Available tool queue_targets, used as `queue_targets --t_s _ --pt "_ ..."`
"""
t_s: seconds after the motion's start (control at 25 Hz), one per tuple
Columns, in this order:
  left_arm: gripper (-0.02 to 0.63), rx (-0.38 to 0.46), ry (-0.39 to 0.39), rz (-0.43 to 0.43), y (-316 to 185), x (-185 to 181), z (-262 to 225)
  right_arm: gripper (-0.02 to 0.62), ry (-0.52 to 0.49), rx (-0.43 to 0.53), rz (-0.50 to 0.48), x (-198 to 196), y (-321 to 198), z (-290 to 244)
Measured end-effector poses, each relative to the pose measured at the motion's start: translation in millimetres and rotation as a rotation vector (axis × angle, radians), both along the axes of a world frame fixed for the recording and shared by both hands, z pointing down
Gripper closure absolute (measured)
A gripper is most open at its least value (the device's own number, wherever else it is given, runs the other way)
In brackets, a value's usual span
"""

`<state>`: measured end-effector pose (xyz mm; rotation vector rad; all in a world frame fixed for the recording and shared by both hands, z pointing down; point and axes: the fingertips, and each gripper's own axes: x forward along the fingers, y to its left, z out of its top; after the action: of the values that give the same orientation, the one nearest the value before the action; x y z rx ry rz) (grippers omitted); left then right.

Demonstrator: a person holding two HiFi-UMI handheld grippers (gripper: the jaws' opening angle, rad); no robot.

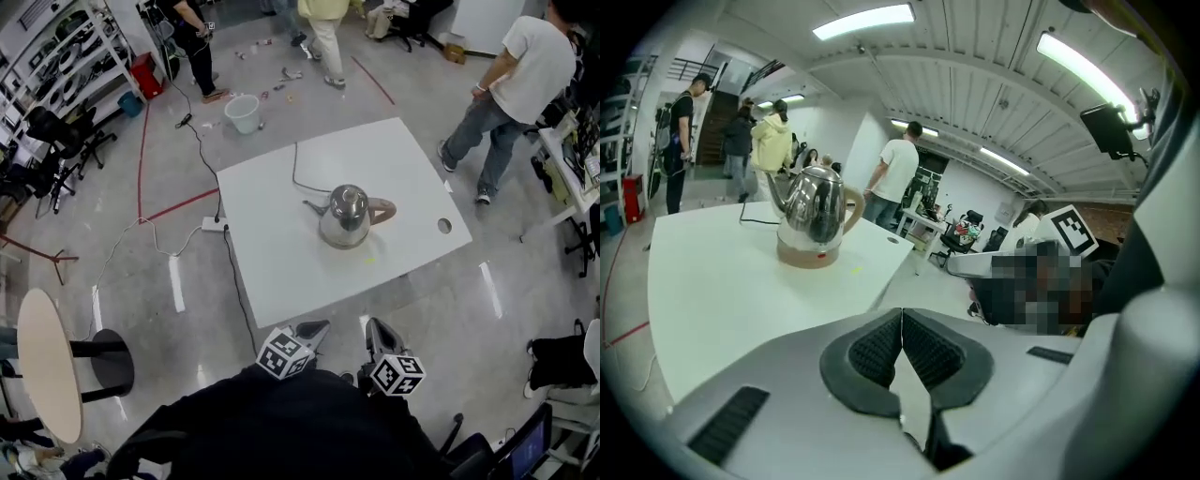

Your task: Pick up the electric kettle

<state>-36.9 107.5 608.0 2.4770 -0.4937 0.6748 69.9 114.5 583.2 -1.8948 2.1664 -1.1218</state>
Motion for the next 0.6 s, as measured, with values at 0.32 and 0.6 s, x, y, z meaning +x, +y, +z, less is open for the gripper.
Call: queue_targets --t_s 0.32,0.6 --pt "0.588 -0.040 0.027 0.043 -69.9 -9.5 10.2 0.583 0.042 -0.040 0.075 -1.2 -63.9 1.7" --pt "0.588 -0.056 0.035 0.047 -111.4 -0.1 21.7 0.581 0.099 -0.053 0.135 27.4 -98.9 4.6"
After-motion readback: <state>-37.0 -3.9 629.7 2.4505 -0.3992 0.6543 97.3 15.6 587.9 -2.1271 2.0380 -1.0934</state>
